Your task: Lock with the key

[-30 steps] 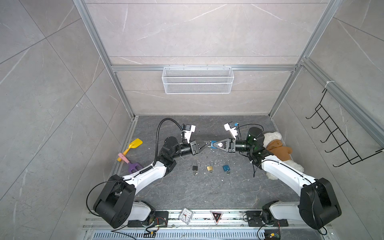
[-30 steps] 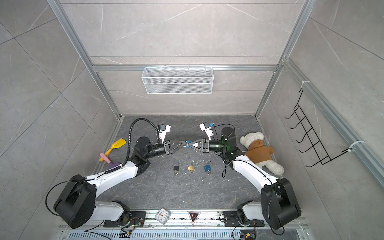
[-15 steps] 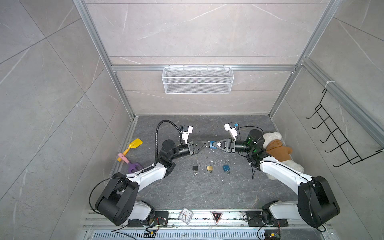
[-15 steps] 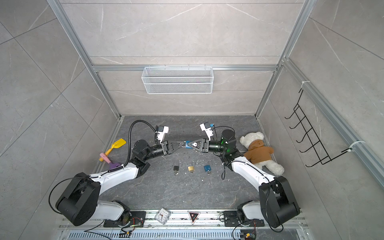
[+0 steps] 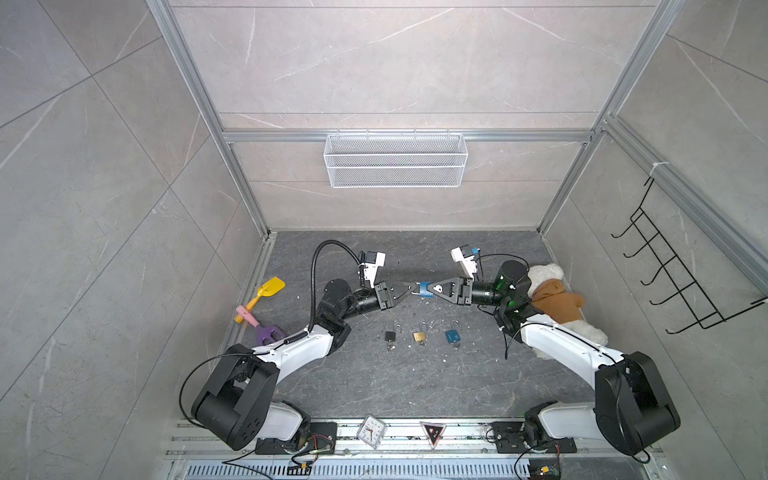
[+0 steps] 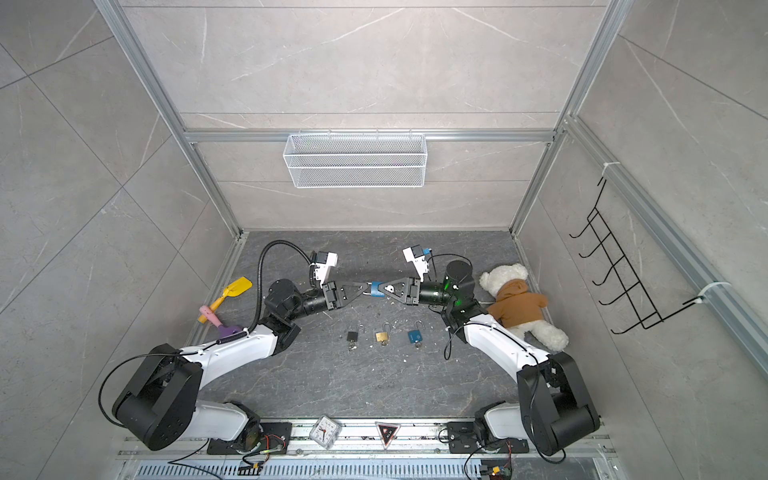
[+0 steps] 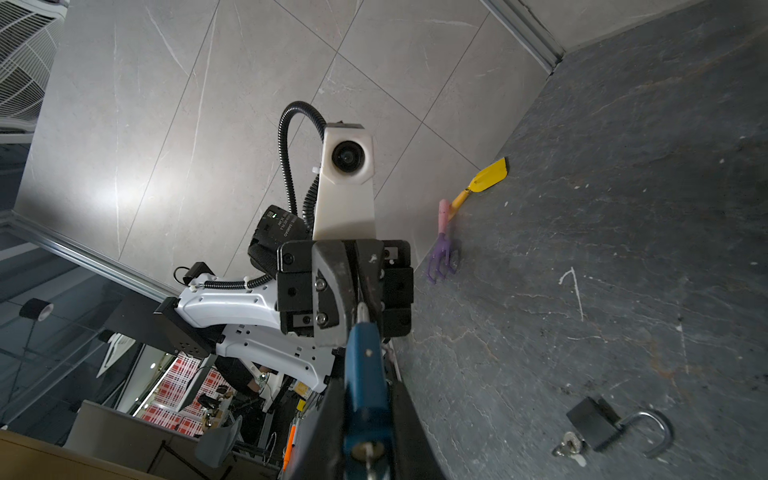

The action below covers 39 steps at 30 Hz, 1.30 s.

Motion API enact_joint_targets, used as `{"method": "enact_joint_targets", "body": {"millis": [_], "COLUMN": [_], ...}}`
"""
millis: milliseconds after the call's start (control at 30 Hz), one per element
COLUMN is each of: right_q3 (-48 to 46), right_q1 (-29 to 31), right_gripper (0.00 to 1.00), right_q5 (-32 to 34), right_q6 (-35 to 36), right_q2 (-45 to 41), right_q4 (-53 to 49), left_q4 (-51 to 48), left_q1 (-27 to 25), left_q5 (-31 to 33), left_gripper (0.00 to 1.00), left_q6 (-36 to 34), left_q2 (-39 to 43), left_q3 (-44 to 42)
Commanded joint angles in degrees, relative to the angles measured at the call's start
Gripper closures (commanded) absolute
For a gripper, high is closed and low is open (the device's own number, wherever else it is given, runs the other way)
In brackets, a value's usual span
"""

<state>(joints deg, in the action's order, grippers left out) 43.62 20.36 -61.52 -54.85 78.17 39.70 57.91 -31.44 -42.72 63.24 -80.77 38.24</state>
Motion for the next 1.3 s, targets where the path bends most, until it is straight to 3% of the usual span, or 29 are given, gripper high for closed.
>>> {"method": "enact_joint_targets", "body": {"millis": [0, 67, 133, 200, 600, 967, 1267], "right_q3": [-0.24, -0.59, -0.46, -0.55, 0.41, 0.59, 0.36], "right_q1": [-0.14, -0.19, -0.16, -0.18, -0.16, -0.11, 0.36], "right_gripper": [1.00, 1.00, 1.00, 1.00, 1.00, 1.00, 1.00], "right_q5": [-1.65, -1.81, -1.94, -1.68, -1.87, -2.12, -3.43], "right_q6": [-0.99, -2.88, -3.12, -2.50, 2.71, 4.35, 5.26], "right_q2": [-0.79, -0.15, 0.35, 0.35, -0.74, -1.34, -1.35], "right_q4": [5.83, 8.81, 9.13, 8.35, 0.83, -1.65, -2.89], "left_q4": [1.04, 0.94, 0.88, -0.25, -0.99, -0.18, -0.69], "left_q1": [0.75, 0.70, 0.72, 0.60, -1.57, -3.74, -3.95], "left_q5": [-0.27, -1.70, -2.75, -2.95, -5.75, -7.35, -7.16], "left_gripper": [1.00, 0.95, 0.66, 0.58, 0.60, 0.76, 0.75], "left_q6": [0.37, 0.22, -0.28, -1.42, -3.30, -2.99, -2.97], "left_q2": [-1.29, -1.66, -1.52, -0.91, -1.22, -3.68, -4.04], "left_q3": [1.18, 1.80, 1.97, 2.23, 3.99, 5.22, 5.95]}}
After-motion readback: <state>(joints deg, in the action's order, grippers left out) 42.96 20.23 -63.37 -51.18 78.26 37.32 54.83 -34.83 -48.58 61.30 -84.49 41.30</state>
